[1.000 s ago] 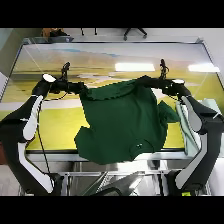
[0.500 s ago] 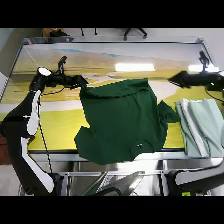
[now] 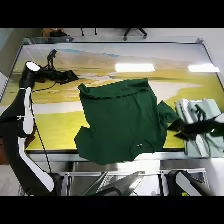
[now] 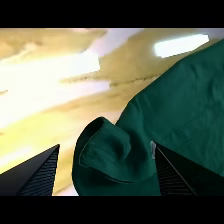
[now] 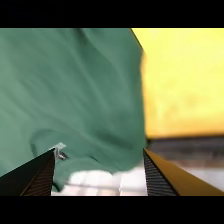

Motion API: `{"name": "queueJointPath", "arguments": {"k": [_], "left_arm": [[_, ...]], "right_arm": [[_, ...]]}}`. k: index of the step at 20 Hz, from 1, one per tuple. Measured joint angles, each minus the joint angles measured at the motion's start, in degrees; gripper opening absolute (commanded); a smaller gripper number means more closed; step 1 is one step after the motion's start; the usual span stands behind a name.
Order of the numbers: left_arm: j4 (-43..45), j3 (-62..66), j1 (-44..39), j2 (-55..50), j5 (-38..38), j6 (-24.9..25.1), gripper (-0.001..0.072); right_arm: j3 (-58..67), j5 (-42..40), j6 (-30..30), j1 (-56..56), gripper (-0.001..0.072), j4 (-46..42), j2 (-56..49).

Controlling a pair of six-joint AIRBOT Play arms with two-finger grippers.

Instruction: Fold the shirts.

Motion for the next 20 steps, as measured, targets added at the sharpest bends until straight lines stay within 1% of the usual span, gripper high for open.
{"name": "queueJointPath", "arguments": {"k": [2,5,6,8,9,10,11,12,13,14,17,20], "left_arm": [[0.35,1.84,0.72,0.0,-0.9,-0.35,0.064],[0.48,3.1,1.25,0.0,-1.86,-0.76,0.064],[0.63,3.32,1.36,0.0,-2.03,-0.87,0.064],[0.72,3.58,1.51,0.0,-2.05,-0.9,0.064],[0.83,3.67,1.53,0.0,-2.08,-0.9,0.064],[0.83,3.69,1.55,0.0,-2.21,-0.92,0.064],[0.85,3.74,1.57,0.0,-2.23,-0.92,0.0641],[0.85,3.78,1.6,0.0,-2.16,-0.94,0.0641],[0.87,3.78,1.6,-0.02,-2.12,-0.94,0.0641],[0.9,3.82,1.6,-0.07,-1.99,-0.94,0.0642],[3.21,3.82,1.2,-0.66,-1.81,-0.96,0.0642],[5.11,3.82,-0.11,-2.4,-2.12,-0.55,0.0642]], "right_arm": [[-5.81,-1.77,0.61,-0.02,0.0601,-0.39,1.79],[-11.13,-4.85,0.76,-0.02,0.059,0.11,2.75],[-12.2,-6.08,0.44,-0.02,0.0573,0.76,2.69],[-13.51,-8.76,-1.33,-0.02,0.0432,2.51,1.55],[-13.88,-10.19,-2.47,-0.02,0.0429,3.87,0.55],[-14.12,-10.84,-4.17,-0.04,0.0256,6.08,-0.79],[-14.34,-12.28,-6.16,-0.02,0.0143,8.24,-2.25],[-14.51,-13.38,-8.37,-0.04,0.0083,10.49,-3.78],[-14.58,-14.43,-10.49,-0.04,0.0076,13.33,-5.05],[-14.64,-14.53,-12.33,-0.04,0.0027,15.85,-6.01],[-14.73,-15.41,-15.45,-0.04,0.0019,20.17,-7.43],[-14.75,-15.76,-16.87,-0.04,0.0019,22.18,-7.96]]}}
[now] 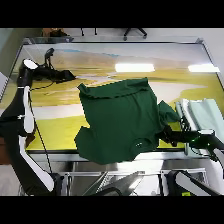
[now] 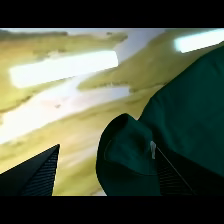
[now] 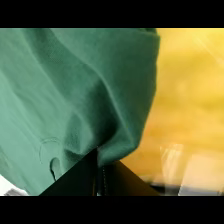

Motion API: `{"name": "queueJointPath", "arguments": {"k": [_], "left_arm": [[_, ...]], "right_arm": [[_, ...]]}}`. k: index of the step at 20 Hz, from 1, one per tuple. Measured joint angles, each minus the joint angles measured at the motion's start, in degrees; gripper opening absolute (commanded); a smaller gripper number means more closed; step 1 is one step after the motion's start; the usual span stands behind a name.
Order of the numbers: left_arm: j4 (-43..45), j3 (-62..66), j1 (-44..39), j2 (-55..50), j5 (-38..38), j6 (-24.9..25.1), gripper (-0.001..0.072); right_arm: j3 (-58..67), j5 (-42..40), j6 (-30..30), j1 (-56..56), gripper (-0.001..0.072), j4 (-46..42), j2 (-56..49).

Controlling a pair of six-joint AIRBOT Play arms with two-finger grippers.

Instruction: Fold the shirts.

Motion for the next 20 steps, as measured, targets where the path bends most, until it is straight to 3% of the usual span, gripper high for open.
{"name": "queueJointPath", "arguments": {"k": [5,6,7,8,11,14,20], "left_arm": [[0.9,0.0,-3.82,-3.82,-1.01,1.22,0.0639],[0.92,0.0,-4.55,-4.44,-0.98,1.44,0.0531],[1.03,0.0,-5.27,-5.03,-0.94,1.66,0.0092],[1.22,0.0,-5.86,-5.51,-0.83,1.79,0.0015],[1.42,0.02,-6.64,-5.86,-1.2,2.25,0.0012],[4.24,-0.09,-4.74,-4.15,-4.48,-0.68,0.0011],[8.15,-17.53,0.92,8.35,-13.42,-8.83,0.0013]], "right_arm": [[0.02,-0.96,-0.81,0.0,0.0019,1.09,-0.26],[0.02,-1.01,-0.9,0.0,0.0019,1.14,-0.28],[0.0,-1.07,-0.94,0.0,0.0019,1.27,-0.28],[0.02,-1.14,-1.07,0.0,0.0018,1.33,-0.28],[1.97,-1.16,-1.6,0.0,0.0017,1.53,-0.63],[10.4,-2.32,-3.98,0.13,0.0017,2.1,-4.61],[44.83,-4.44,-11.26,7.82,0.0017,10.45,-29.59]]}}
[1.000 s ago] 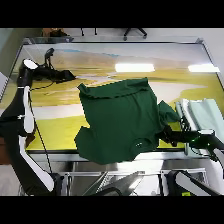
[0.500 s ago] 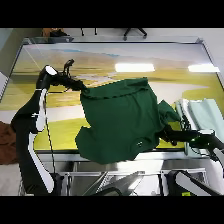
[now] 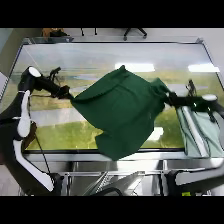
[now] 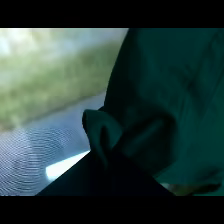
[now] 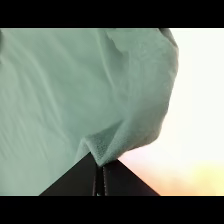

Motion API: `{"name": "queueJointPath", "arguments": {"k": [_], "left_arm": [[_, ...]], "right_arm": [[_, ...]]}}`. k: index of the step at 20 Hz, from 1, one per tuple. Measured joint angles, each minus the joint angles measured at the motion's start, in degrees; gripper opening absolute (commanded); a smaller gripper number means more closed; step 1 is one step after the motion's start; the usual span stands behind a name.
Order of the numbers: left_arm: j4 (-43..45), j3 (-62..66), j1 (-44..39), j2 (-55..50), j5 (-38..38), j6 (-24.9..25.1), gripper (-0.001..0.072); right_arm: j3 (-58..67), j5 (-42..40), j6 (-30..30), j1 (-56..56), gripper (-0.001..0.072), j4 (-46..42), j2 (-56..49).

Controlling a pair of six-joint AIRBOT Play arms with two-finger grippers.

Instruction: Fold the shirts.

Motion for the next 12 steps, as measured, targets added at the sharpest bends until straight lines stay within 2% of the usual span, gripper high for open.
{"name": "queueJointPath", "arguments": {"k": [3,6,8,11,12], "left_arm": [[0.39,-15.54,0.83,9.09,-2.08,-3.76,0.0014],[0.68,-28.81,0.66,15.78,-0.28,-5.75,0.0015],[0.68,-34.84,0.63,18.21,2.03,-6.23,0.0018],[0.44,-39.95,0.63,19.96,5.27,-6.84,0.0022],[0.44,-40.44,0.63,20.15,6.01,-6.84,0.0083]], "right_arm": [[20.24,0.09,-0.55,6.62,0.0018,2.84,-14.6],[35.12,0.44,1.03,11.82,0.0029,3.98,-24.96],[39.71,0.5,1.66,13.44,0.0242,4.55,-27.96],[43.23,3.5,2.78,13.29,0.0249,4.96,-29.42],[43.65,5.11,3.26,12.46,0.0249,4.98,-29.22]]}}
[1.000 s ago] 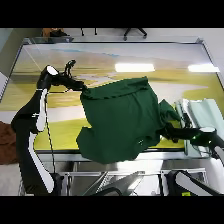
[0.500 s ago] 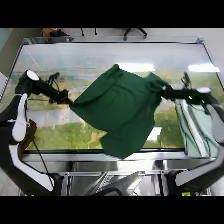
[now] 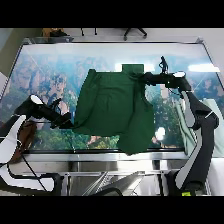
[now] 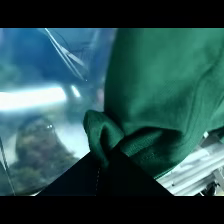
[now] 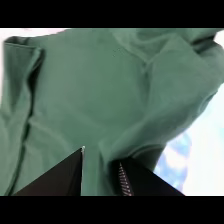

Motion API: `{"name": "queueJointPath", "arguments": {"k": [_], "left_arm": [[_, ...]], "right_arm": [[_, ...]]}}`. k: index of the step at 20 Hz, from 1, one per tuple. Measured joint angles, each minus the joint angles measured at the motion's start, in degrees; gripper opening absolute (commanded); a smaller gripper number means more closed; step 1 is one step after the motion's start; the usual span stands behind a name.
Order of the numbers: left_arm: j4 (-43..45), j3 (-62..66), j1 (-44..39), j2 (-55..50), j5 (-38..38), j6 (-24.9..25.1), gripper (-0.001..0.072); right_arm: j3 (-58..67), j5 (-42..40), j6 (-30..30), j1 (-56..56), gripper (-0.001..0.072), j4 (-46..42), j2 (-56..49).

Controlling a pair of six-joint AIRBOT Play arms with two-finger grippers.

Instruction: Fold the shirts.

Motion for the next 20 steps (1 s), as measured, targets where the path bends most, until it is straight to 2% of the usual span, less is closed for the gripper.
{"name": "queueJointPath", "arguments": {"k": [1,2,4,7,11,12,13,17,20], "left_arm": [[0.02,-0.15,0.0,0.17,0.63,0.04,0.0482],[0.04,-0.02,0.0,0.28,0.94,0.46,0.0689],[0.13,1.29,0.22,0.44,0.28,1.44,0.0691],[0.46,5.01,1.44,0.55,-2.78,2.49,0.0691],[0.7,11.13,4.04,0.68,-9.22,6.88,0.069],[0.68,12.02,4.37,0.7,-10.38,8.39,0.0689],[0.68,12.55,4.63,0.7,-11.43,9.88,0.069],[0.66,11.58,4.26,0.7,-12.17,13.79,0.069],[0.66,9.31,3.3,0.7,-10.45,16.46,0.069]], "right_arm": [[0.35,2.25,0.74,-1.33,0.0249,0.0,0.48],[0.5,4.7,1.16,-2.84,0.0245,-0.02,1.2],[0.07,10.16,2.75,-6.36,0.022,-0.42,3.21],[-4.44,16.11,4.68,-11.43,0.0221,-2.21,7.74],[-20.09,20.39,6.03,-16.57,0.0232,-8.85,18.86],[-25.14,20.65,6.21,-17.4,0.0264,-11.08,22.29],[-30.6,20.7,6.8,-17.97,0.0336,-13.46,25.97],[-53.13,16.35,6.97,-19.02,0.0348,-21.14,39.91],[-64.08,11.56,5.16,-19.17,0.0348,-22.16,44.48]]}}
